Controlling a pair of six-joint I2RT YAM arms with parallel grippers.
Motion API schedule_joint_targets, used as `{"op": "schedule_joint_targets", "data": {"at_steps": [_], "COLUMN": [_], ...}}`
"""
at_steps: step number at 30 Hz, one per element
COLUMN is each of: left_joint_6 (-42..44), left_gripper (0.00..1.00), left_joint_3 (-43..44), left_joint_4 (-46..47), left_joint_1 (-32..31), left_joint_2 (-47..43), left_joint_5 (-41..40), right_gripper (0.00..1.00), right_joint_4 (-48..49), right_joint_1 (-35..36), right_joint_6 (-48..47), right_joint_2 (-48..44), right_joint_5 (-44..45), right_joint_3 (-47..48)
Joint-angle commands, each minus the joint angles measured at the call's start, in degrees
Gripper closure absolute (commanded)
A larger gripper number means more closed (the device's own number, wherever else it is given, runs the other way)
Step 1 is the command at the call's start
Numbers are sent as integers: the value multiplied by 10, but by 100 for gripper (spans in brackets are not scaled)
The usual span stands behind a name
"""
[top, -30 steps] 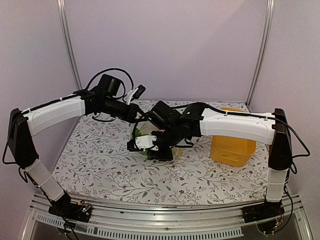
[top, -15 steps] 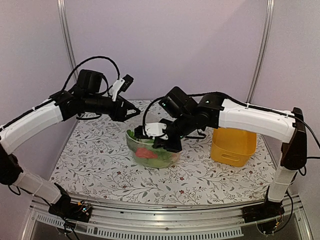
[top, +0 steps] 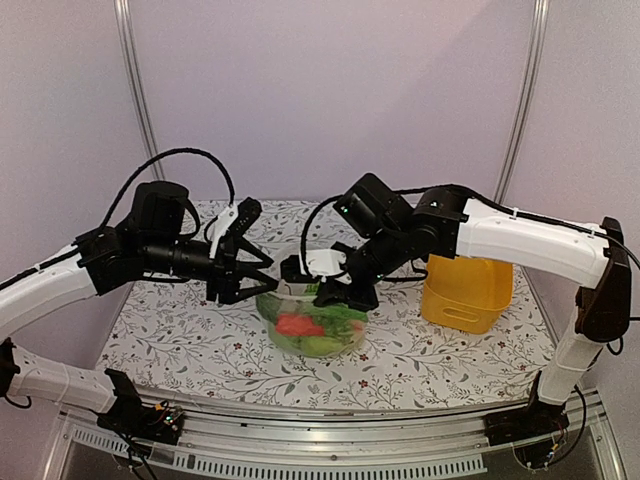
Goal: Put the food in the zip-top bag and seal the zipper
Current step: Set the zipper food storage bag at the center of the board, then pick up the zipper food storage bag at the center of the board.
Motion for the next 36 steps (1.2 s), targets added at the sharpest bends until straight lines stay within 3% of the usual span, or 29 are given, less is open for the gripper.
{"op": "schedule_joint_targets", "data": {"at_steps": [1,15,21,25,29,36], "left_joint_6": [14,110,75,55,48,44], "left_gripper": [41,50,55,53,50,50], "left_joint_3": [-23,-49,-60,-58,-41,2], "left_joint_4": [20,68,53,14,-17,-63], "left_joint_1": [-13,-73,-113,-181,-232,-267], "left_joint_2": [3,47,17,5,16,84], "left_joint_5": [68,-19,-34,-109,-162,-225], "right_gripper": [98,94,99,100,100,100], "right_joint_4": [-2,-11,-3,17,27,31], "right_joint_1": [-3,-3,-4,-8,-22,-39], "right_joint_6": [8,1,-2,6,11,22], "right_joint_2": [-6,-18,-14,-13,-5,9], "right_joint_5": [-33,-63,-50,-23,-18,-15], "right_joint_3": [0,-22,-32,-45,-33,-20]}}
